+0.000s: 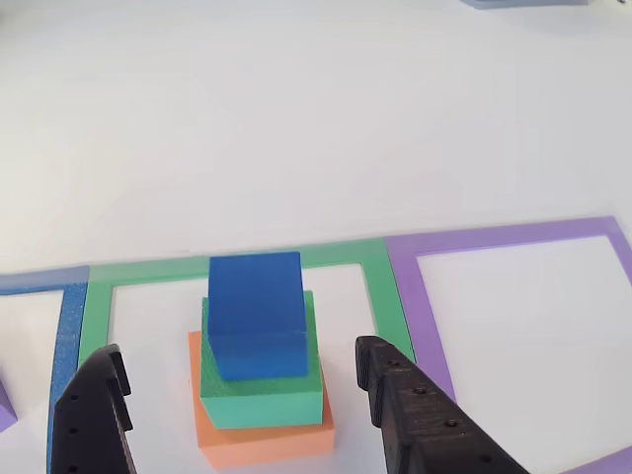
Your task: Tower of hanoi
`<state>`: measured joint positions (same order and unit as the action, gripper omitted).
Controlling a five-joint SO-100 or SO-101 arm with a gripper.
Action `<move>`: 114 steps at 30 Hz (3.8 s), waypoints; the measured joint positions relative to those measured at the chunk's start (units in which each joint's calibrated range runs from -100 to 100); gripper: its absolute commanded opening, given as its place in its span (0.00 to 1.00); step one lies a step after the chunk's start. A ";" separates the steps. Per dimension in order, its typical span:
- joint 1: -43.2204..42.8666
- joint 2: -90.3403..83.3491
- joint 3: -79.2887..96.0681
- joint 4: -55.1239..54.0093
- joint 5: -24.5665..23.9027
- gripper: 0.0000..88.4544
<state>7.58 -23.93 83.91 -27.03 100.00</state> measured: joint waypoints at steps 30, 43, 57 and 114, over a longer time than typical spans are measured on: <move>-1.94 9.82 -6.45 -5.54 0.00 0.15; -2.62 9.82 -6.45 -5.54 0.00 0.05; -3.50 7.98 -8.69 -1.74 0.00 0.05; -27.21 -3.53 -19.78 24.14 -0.59 0.05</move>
<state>-19.63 -27.46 64.13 -2.89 99.41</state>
